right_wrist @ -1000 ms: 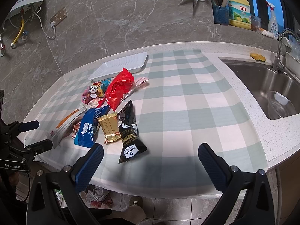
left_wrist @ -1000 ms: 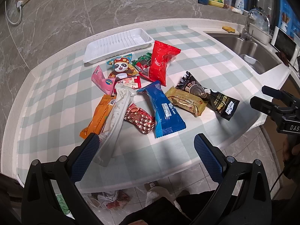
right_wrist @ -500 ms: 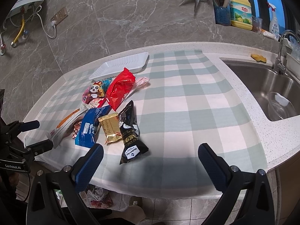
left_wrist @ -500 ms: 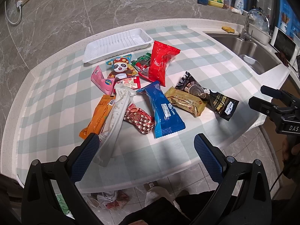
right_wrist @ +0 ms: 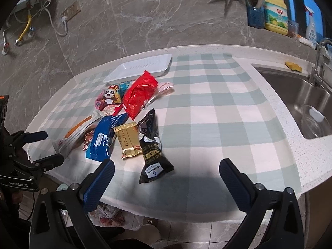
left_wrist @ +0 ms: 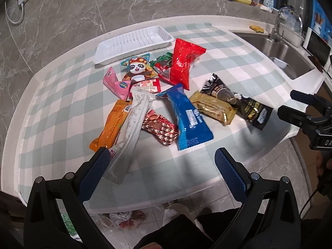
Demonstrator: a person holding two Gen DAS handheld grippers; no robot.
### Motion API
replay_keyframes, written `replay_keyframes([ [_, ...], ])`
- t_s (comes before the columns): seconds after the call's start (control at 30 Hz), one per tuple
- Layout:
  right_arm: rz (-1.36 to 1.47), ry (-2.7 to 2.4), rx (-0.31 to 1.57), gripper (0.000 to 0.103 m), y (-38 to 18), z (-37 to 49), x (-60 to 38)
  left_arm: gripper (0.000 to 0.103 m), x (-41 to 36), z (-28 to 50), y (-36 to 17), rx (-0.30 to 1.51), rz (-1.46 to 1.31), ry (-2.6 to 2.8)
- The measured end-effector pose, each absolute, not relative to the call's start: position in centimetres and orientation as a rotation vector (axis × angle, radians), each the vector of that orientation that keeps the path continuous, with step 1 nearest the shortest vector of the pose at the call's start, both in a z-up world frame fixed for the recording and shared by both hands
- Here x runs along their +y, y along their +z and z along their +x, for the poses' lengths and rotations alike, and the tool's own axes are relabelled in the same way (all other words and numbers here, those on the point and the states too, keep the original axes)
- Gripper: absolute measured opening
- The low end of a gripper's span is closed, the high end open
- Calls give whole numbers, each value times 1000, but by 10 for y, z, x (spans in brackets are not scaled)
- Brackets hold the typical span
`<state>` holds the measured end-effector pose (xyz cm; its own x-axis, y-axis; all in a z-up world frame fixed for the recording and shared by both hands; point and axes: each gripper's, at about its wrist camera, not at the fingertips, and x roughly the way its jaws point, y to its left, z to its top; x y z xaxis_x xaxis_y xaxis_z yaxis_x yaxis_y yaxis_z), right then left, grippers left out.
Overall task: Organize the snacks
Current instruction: 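Grasp the white long packet with the left tool while the right tool grasps the black packet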
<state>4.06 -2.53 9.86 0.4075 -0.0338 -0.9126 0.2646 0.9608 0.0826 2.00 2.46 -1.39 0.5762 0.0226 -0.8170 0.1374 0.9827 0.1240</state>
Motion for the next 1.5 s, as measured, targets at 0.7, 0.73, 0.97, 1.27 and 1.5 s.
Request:
replay_keyframes([
  [0.7, 66, -50, 1285, 83, 51, 101, -3, 100, 71, 92, -44, 1007, 303, -47],
  [0.73, 61, -48, 1300, 79, 47, 103, -4, 97, 71, 97, -48, 1019, 314, -61],
  [0.97, 48, -51, 1355, 57, 33, 110, -9, 66, 74, 121, -67, 1097, 320, -149],
  [1.27, 141, -13, 1398, 27, 22, 115, -22, 32, 87, 144, -77, 1153, 271, -254],
  [1.5, 429, -9, 1378, 26, 22, 112, -54, 20, 105, 158, -74, 1188, 174, -321],
])
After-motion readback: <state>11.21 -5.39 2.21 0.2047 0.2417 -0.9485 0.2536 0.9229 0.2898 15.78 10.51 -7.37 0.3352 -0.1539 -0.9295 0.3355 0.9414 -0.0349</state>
